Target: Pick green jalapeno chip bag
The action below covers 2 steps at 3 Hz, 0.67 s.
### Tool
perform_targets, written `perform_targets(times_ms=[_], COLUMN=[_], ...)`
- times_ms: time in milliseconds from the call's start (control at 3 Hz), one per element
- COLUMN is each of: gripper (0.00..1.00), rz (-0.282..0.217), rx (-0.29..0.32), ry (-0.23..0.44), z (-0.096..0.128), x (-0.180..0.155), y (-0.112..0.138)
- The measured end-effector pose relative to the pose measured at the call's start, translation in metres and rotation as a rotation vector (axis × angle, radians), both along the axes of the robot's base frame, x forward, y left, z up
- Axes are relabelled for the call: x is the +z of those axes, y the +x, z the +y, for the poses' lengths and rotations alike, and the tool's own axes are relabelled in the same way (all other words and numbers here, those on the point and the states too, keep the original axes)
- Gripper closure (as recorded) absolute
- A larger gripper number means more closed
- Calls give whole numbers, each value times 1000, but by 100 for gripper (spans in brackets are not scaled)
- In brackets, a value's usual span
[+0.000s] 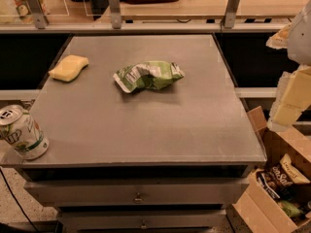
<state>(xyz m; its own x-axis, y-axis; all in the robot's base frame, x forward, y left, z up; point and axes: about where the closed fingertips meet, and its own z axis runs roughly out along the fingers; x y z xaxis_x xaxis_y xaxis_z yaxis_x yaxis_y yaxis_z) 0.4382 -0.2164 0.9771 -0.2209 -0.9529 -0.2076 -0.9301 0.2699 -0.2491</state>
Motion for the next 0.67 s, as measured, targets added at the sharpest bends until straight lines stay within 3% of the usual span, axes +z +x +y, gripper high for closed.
perform_targets(times_ms=[333,667], gripper=[0,0], rz=[0,-31], rx=[0,5], ry=[0,3], z=[0,5], x=[0,1], y=[0,9])
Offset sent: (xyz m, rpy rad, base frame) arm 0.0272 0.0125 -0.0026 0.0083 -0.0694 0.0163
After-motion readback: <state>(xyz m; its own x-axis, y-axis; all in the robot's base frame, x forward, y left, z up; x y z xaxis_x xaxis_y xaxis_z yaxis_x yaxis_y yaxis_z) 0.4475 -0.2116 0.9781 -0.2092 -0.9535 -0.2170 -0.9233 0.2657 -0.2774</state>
